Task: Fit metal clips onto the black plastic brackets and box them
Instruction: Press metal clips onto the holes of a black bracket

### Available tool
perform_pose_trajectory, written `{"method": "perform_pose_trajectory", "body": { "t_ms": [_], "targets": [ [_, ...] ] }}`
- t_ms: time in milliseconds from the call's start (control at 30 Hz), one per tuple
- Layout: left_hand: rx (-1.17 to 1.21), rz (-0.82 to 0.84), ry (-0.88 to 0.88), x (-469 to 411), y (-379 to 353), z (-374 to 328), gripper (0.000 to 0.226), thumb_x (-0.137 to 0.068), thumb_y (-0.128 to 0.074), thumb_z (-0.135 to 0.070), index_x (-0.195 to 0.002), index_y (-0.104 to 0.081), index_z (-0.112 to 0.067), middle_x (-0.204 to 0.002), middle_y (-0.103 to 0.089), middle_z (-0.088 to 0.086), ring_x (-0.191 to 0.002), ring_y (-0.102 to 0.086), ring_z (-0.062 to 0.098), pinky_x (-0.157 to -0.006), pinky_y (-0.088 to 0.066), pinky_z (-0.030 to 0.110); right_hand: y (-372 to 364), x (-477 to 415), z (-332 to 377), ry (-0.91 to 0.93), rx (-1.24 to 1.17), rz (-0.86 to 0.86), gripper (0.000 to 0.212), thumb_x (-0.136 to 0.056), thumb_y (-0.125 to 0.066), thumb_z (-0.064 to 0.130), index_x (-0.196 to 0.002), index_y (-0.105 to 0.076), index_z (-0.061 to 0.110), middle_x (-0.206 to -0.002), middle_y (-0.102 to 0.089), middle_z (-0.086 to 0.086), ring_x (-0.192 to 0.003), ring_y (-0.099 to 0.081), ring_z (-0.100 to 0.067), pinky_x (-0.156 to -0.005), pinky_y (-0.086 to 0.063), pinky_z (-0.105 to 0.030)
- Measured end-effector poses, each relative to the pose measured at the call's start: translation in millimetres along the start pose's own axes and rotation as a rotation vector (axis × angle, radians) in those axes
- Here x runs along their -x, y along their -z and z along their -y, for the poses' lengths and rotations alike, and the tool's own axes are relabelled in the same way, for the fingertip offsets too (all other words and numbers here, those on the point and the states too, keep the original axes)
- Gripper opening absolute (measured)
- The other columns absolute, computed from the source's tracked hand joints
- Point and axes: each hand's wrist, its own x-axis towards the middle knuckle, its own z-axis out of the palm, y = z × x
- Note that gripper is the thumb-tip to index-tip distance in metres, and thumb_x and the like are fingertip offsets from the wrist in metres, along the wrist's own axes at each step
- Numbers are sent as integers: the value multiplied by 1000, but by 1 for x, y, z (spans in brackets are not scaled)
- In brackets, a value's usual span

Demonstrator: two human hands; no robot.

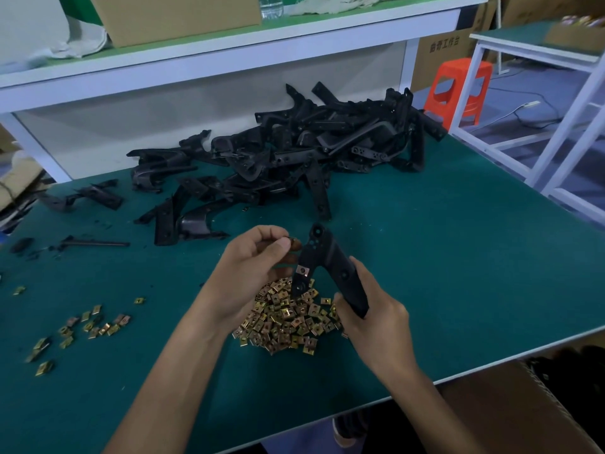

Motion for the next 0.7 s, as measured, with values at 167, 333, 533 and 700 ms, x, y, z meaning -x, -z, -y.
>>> {"method": "perform_pose_trajectory", "body": {
  "t_ms": [167,333,533,700],
  "targets": [
    [-50,-29,-57,0,-7,-2,7,-99,-58,-5,-102,-65,-6,-85,-71,1,-79,-65,15,-77,-56,30,1,1,4,7,-2,7,62,-92,-71,25,-148,-46,31,-88,-68,13,-71,-65,-10,-65,-56,-35],
    [-50,-15,-34,-1,-12,-3,5,-98,-60,-4,-98,-65,-6,-84,-73,4,-78,-67,16,-74,-58,29,2,1,6,-12,-3,5,63,-91,-72,24,-149,-46,32,-86,-68,12,-69,-66,-9,-65,-57,-34],
    [-297,-118,-85,-5,-8,3,3,-93,-70,-15,-97,-70,-15,-85,-76,3,-76,-70,15,-71,-57,23,2,1,7,-7,32,9,65,-90,-73,21,-149,-48,28,-82,-65,13,-69,-64,-10,-63,-53,-31],
    [-425,-119,-90,-7,-13,2,3,-88,-74,-22,-90,-73,-23,-82,-78,-4,-78,-74,9,-71,-58,25,0,1,6,4,87,13,68,-90,-74,24,-152,-45,29,-88,-71,7,-73,-66,-12,-62,-45,-26]
  ]
}}
